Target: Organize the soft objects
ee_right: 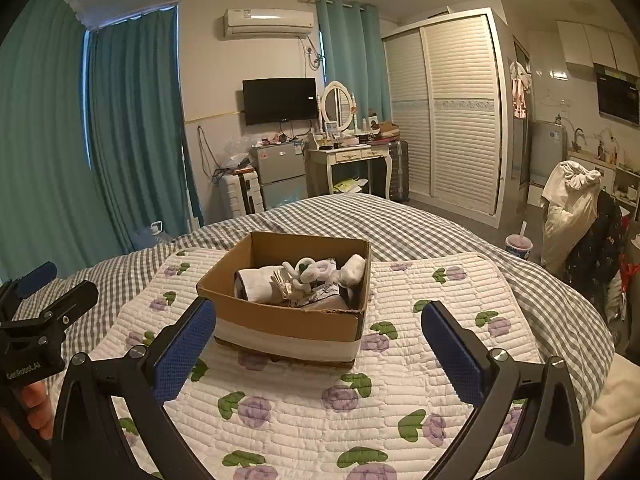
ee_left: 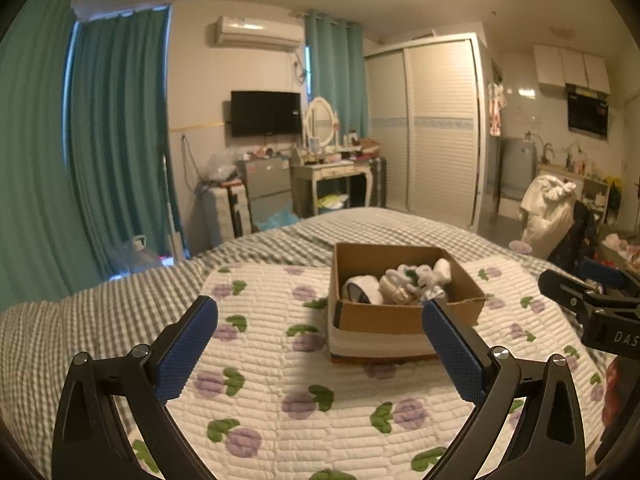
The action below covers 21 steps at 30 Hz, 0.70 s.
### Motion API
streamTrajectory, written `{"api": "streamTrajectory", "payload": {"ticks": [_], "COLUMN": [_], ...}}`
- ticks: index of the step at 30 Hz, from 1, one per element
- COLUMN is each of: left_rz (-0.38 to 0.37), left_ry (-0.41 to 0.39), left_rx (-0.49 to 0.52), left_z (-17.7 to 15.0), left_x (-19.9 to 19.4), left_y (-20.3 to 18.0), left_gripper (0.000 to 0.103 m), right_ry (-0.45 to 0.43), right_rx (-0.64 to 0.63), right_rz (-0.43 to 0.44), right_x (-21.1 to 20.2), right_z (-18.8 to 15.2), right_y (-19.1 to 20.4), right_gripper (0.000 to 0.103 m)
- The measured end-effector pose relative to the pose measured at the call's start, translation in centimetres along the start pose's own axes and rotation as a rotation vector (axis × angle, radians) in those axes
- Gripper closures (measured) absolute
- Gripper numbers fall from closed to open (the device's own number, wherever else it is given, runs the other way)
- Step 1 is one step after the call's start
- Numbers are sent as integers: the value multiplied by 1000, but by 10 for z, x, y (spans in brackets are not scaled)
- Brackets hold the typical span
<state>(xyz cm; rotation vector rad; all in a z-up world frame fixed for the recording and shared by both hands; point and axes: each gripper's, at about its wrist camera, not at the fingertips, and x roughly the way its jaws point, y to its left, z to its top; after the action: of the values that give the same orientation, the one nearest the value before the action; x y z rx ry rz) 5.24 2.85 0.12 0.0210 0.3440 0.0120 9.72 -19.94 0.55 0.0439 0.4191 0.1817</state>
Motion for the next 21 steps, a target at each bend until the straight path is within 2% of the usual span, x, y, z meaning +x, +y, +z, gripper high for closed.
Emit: {"api": "streamTrajectory", "payload": {"ticks": [9,21], "left_rz": [-29,-30], "left_ry": [11,12], "left_rx": [1,0], "left_z": [-2,-1], "left_x": [0,-1], "left_y": [-4,-6], "left_gripper": [0,0], "right_ry": [5,13], "right_rx": [-2,-26], "right_rz": [2,0], "right_x": [1,3], "right_z": [0,-4], "right_y": [1,6], "right_gripper": [0,0]}}
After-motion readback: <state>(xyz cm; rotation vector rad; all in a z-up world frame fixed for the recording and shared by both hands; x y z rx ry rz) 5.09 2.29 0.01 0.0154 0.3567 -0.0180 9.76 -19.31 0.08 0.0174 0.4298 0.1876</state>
